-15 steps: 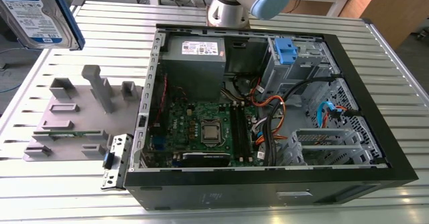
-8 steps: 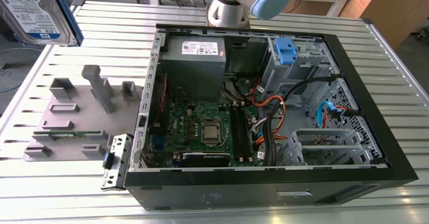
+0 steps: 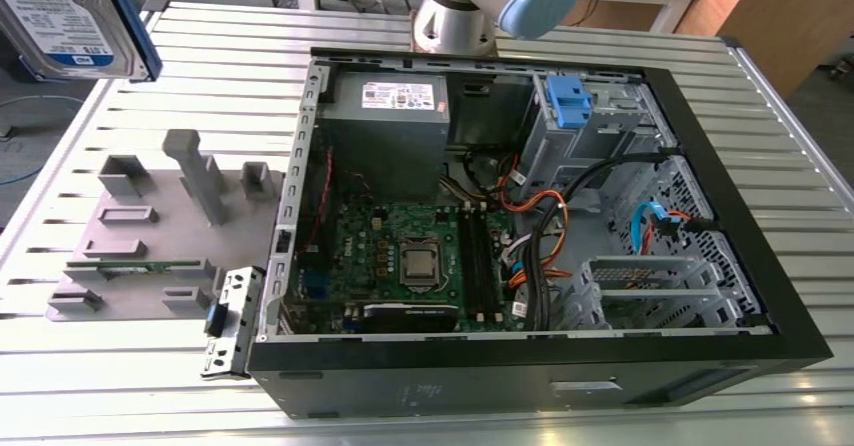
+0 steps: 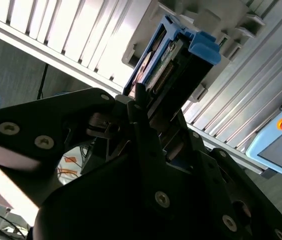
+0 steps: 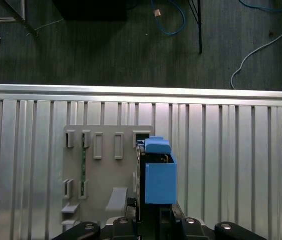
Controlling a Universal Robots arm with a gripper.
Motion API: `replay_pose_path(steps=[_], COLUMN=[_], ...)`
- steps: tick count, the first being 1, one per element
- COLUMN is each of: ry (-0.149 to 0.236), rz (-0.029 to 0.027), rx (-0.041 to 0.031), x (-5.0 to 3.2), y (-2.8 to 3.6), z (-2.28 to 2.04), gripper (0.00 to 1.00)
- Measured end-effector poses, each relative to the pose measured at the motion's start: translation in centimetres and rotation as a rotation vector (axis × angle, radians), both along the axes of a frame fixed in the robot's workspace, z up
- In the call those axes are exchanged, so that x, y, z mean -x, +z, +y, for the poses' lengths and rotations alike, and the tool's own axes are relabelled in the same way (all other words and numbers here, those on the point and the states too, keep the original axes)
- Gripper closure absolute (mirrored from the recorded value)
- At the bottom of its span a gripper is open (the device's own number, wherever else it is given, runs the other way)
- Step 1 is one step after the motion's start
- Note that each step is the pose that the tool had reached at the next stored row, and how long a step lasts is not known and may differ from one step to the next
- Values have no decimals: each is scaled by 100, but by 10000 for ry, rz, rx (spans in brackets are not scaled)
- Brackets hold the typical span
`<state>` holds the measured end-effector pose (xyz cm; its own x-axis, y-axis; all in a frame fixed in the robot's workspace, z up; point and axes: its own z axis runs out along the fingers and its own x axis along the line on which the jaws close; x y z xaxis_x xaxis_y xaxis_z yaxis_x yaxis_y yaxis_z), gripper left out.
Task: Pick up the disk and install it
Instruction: 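Pick up the disk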
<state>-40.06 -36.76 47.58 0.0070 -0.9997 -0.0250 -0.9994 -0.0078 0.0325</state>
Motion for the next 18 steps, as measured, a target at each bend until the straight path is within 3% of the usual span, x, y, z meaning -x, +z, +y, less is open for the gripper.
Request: replay_pose_path(steps=[10,18], ry=[0,0], rz=[-5,-8], rx=[1,0], x=[0,0], y=[13,130], z=[0,0], gripper=[65,65])
